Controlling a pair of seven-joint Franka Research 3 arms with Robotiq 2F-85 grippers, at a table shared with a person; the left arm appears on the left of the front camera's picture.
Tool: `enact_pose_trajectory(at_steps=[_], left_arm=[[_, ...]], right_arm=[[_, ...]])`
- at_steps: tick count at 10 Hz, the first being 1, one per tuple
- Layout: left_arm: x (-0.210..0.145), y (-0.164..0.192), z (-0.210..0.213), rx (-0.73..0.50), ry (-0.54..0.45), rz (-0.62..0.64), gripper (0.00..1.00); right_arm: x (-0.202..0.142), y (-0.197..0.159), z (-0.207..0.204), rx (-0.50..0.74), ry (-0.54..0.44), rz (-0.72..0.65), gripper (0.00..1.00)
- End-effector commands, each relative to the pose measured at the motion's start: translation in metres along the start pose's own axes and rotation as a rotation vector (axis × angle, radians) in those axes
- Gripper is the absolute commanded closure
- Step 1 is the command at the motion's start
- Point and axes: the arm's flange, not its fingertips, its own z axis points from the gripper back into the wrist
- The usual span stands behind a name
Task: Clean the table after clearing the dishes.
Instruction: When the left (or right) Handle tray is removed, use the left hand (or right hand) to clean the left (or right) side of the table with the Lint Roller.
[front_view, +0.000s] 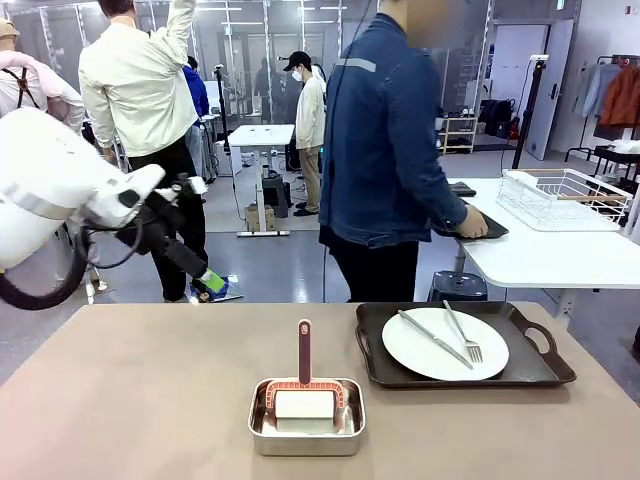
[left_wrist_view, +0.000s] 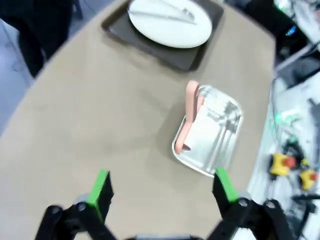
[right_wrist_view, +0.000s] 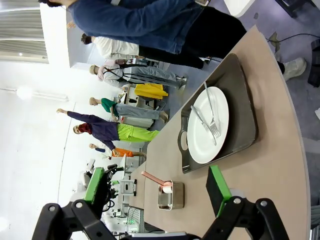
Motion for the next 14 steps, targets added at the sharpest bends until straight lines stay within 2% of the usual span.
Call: enact_pose_trajectory(at_steps=[1, 5, 7, 10, 14], left_arm=[[0.045, 0.003, -0.012, 0.000, 0.116, -0.091, 0.00], [0.130, -0.011, -0.074, -0.135, 0.392, -0.329, 0.00], [0.147, -0.026, -0.105, -0.217, 0.517, -0.428, 0.00], [0.155, -0.046, -0.139, -0.296, 0.599, -0.499, 0.00], [0.149, -0.057, -0.156, -0.313, 0.586, -0.490, 0.00]], right_arm=[[-0.001, 0.002, 0.002, 0.011, 0.001, 0.012, 0.00], [-0.001, 0.002, 0.002, 0.011, 0.001, 0.012, 0.00], [-0.001, 0.002, 0.002, 0.011, 0.001, 0.012, 0.00], [-0.001, 0.002, 0.002, 0.011, 0.001, 0.012, 0.00], [-0.001, 0.002, 0.002, 0.011, 0.001, 0.012, 0.00]])
